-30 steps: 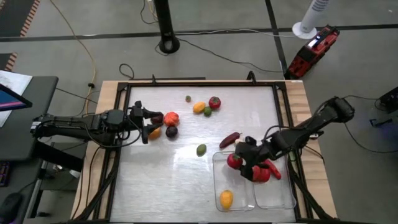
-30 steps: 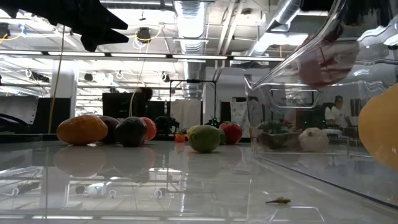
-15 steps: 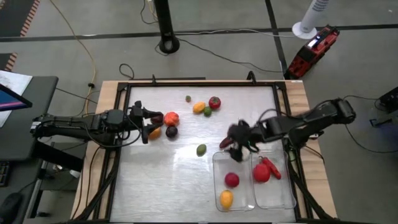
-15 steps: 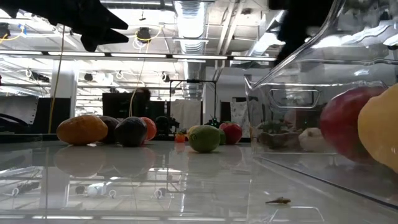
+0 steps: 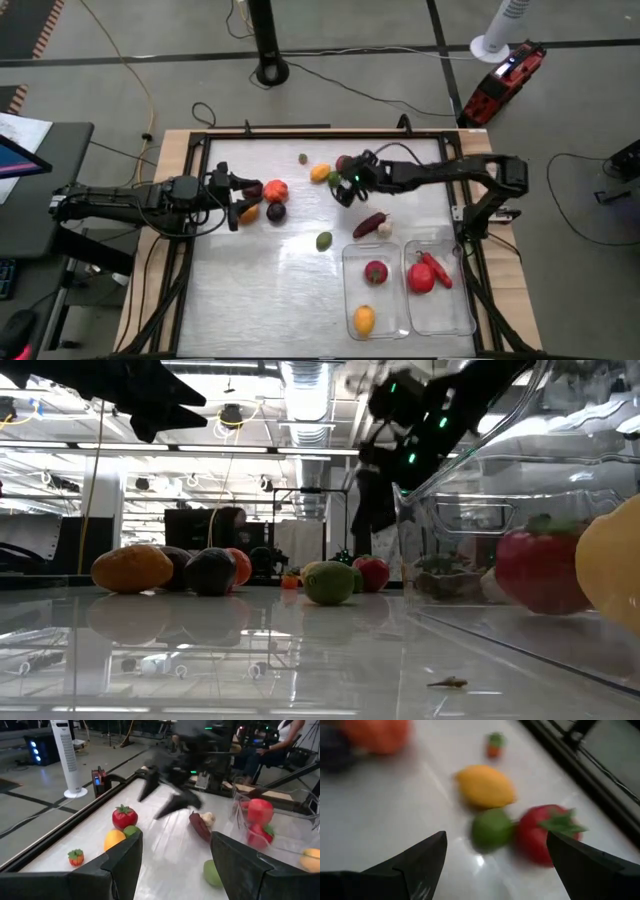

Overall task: Sort produce into baskets
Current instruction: Put the tomato into the left transparent bin

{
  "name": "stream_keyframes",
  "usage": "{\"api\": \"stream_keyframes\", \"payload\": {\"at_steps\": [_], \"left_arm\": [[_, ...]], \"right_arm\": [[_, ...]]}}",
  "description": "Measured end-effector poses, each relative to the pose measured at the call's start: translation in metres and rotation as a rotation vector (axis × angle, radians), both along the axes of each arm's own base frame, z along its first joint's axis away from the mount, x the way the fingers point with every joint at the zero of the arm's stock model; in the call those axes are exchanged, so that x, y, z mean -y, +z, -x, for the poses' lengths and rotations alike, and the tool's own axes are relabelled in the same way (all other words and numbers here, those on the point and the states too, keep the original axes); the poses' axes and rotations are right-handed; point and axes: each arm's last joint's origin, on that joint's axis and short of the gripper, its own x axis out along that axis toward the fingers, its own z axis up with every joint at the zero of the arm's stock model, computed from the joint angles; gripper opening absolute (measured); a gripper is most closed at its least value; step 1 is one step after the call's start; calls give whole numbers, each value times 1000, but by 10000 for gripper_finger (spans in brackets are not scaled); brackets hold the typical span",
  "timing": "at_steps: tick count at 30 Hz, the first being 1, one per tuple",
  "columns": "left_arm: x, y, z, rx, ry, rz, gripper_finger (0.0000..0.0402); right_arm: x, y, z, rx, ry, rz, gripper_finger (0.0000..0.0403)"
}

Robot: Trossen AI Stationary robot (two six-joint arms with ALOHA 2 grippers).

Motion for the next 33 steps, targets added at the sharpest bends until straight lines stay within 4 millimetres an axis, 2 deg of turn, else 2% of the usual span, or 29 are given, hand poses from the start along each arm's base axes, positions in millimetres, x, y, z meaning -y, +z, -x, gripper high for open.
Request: {"api": "stream_keyframes", "payload": {"at_steps": [3,9,13,19,25,29,33], "left_arm": [[0,0,0,-7,-2,-4,220],[0,0,0,-12,-4,-22,220],[0,0,0,-15,4,-39,220],[-1,0,0,-18,18,-52,220],[-1,1,0,-11,19,-61,220],[-1,1,0,-12,21,-61,220],[-1,1,0,-13,21,-61,220]], "right_arm": [[18,-9,-3,11,-41,20,368],[37,-30,-6,-8,-99,54,368],[44,-45,-6,-4,-160,132,368],[48,-62,-1,5,-189,118,368],[52,-66,3,7,-187,83,358],[50,-64,3,11,-177,83,327],[41,-55,6,-9,-136,64,304]]}}
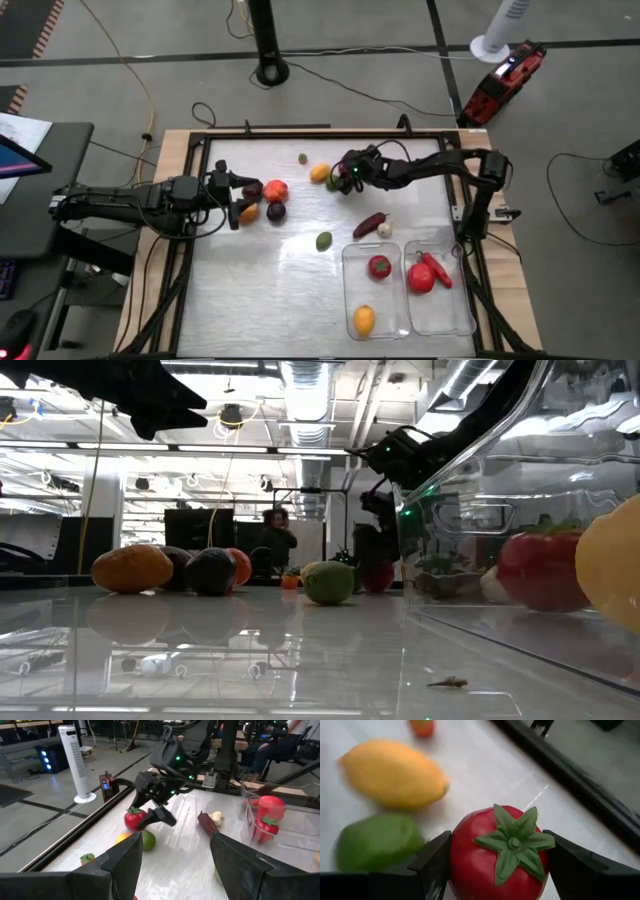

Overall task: Sort produce into baskets
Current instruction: Put the tomato into the left transparent bin

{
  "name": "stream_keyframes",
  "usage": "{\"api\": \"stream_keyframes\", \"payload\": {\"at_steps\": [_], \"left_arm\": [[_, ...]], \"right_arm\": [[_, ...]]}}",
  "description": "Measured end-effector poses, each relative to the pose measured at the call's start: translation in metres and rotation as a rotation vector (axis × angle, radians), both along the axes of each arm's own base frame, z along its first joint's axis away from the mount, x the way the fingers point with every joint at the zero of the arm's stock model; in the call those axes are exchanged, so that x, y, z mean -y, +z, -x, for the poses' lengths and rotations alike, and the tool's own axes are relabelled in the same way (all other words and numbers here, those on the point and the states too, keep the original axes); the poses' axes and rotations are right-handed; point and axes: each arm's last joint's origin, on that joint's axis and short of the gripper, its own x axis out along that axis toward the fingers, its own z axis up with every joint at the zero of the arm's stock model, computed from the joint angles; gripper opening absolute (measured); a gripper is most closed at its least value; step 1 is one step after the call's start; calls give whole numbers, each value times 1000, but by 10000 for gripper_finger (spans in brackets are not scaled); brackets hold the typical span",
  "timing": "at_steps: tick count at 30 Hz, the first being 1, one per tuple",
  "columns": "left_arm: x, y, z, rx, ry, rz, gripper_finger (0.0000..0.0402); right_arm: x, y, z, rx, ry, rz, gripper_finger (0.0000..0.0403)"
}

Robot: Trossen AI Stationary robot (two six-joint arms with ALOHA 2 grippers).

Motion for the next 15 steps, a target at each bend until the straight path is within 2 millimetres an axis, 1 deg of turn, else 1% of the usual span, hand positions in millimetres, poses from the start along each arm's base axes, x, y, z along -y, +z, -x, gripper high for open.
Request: {"api": "stream_keyframes", "payload": {"at_steps": [2,4,6,9,12,15], "left_arm": [[0,0,0,0,0,0,220],[0,0,0,0,0,0,220],[0,0,0,-3,-2,-8,220],[0,0,0,-8,-5,-21,220],[0,0,0,-7,-5,-20,220],[0,0,0,-3,-3,-13,220]], "right_arm": [[-10,11,2,-12,31,-22,304],[-24,32,5,3,77,-38,307],[-44,54,9,22,155,-63,312],[-82,80,21,42,272,-112,314],[-123,102,37,59,395,-151,315],[-160,116,55,72,491,-192,316]]}}
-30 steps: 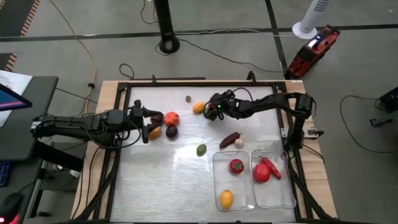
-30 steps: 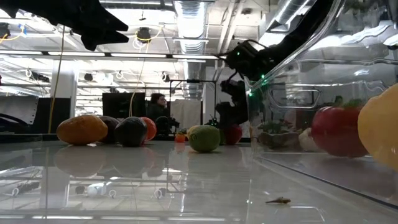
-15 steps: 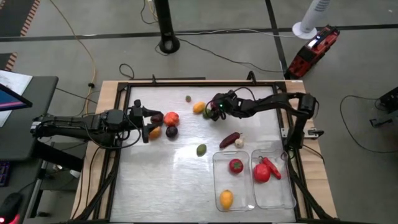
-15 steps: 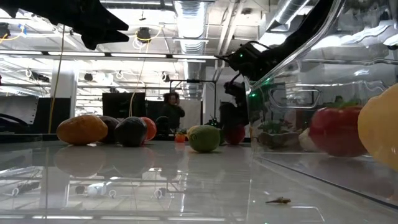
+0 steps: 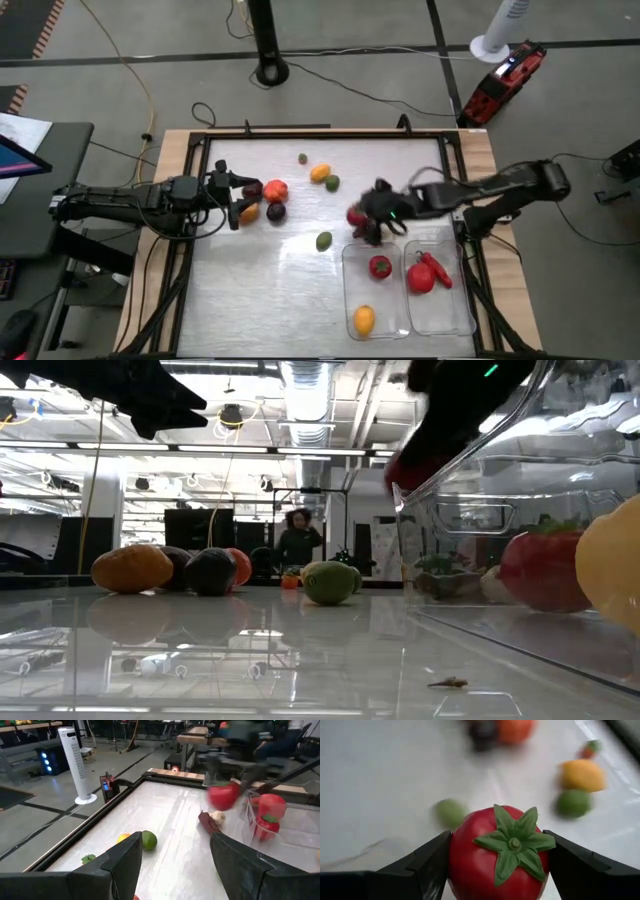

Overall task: Sort produce into baskets
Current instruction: Put the tomato into the left transparent bin, then put the top lime into the left transparent bin

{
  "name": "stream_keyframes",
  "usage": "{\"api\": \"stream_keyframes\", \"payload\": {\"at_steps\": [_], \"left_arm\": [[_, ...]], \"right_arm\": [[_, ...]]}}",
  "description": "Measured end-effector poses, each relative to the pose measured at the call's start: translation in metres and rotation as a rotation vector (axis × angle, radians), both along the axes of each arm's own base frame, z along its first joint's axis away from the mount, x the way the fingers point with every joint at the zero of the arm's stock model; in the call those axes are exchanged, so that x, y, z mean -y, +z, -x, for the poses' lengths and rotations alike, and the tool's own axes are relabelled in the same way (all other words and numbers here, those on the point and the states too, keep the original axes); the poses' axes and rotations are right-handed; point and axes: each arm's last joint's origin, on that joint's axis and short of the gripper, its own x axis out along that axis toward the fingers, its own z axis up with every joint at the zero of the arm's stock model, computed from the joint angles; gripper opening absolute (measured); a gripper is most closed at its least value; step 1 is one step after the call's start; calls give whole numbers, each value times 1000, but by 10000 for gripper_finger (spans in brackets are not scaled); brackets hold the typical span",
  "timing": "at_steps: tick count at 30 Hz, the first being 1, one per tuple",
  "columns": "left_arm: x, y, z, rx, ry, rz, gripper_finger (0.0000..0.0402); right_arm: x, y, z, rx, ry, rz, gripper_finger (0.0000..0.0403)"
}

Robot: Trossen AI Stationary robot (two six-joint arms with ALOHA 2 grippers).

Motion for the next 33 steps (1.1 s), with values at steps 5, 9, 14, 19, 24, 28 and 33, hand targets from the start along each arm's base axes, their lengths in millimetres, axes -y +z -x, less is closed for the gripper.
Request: {"api": "stream_keyframes", "payload": {"at_steps": [5,9,14,19,24,28,33], "left_arm": [[0,1,0,11,1,10,220],[0,1,0,19,-1,31,220],[0,0,0,25,1,60,220],[1,0,0,26,-23,68,220],[1,0,-1,25,-21,66,220],[1,0,-1,25,-20,66,220],[1,0,-1,22,-22,55,220]], "right_arm": [[-43,11,28,5,45,-51,317],[-62,9,36,-5,31,-96,321],[-74,2,38,-44,45,-183,362],[-73,7,36,-70,52,-208,392],[-45,5,27,-99,-47,-159,363],[-13,-7,17,-206,-61,-170,343],[27,-29,8,-369,-54,-200,328]]}}
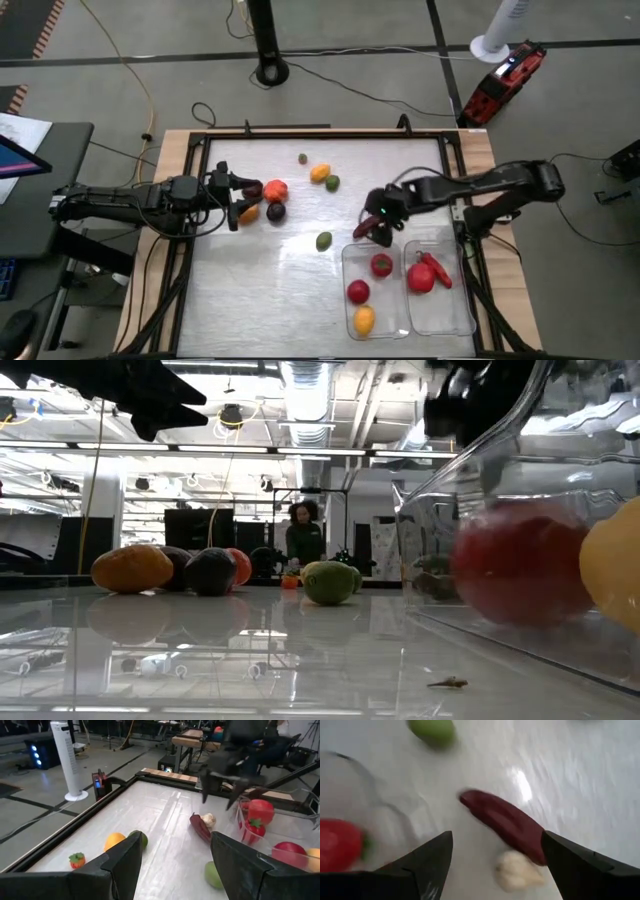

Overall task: Sort produce into baskets
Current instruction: Put the top lime into the left transparent bin

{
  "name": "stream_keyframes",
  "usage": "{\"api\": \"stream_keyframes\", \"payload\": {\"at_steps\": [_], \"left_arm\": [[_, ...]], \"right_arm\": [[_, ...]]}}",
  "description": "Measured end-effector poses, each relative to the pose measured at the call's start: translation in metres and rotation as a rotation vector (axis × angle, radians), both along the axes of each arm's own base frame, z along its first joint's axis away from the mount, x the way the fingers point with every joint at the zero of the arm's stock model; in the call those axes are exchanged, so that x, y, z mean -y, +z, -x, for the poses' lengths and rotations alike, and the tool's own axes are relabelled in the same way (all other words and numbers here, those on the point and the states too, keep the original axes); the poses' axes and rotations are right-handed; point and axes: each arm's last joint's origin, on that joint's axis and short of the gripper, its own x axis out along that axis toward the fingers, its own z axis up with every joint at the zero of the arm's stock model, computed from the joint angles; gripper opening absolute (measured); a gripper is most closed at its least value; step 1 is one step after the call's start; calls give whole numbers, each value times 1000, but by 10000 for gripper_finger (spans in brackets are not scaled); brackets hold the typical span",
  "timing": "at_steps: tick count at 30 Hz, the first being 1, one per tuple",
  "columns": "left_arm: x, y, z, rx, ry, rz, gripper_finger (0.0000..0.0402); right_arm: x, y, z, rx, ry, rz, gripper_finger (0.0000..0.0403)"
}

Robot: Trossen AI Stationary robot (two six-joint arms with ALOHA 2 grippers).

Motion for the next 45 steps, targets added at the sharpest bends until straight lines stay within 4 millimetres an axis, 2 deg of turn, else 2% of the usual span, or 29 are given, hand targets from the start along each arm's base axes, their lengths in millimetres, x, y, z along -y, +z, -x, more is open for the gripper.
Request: {"api": "stream_keyframes", "payload": {"at_steps": [4,8,17,22,28,32,36,41,45], "left_arm": [[0,0,0,-3,-2,-11,220],[0,0,0,-7,-4,-23,220],[0,0,0,-12,-6,-39,220],[0,0,0,-12,-6,-38,220],[0,0,0,-11,-5,-36,220],[0,0,0,-10,-5,-36,220],[0,0,0,-9,-5,-36,220],[0,1,0,-7,-1,-41,220],[0,1,0,-6,-1,-39,220]], "right_arm": [[21,-20,-3,-129,66,-10,327],[30,-33,-7,-186,150,19,327],[19,-60,-22,-243,341,34,326],[19,-68,-26,-257,359,42,308],[25,-69,-27,-262,320,82,253],[24,-70,-23,-287,288,104,230],[16,-53,-25,-238,271,123,224],[1,-35,-29,-195,256,259,223],[-4,-30,-30,-198,245,320,223]]}}
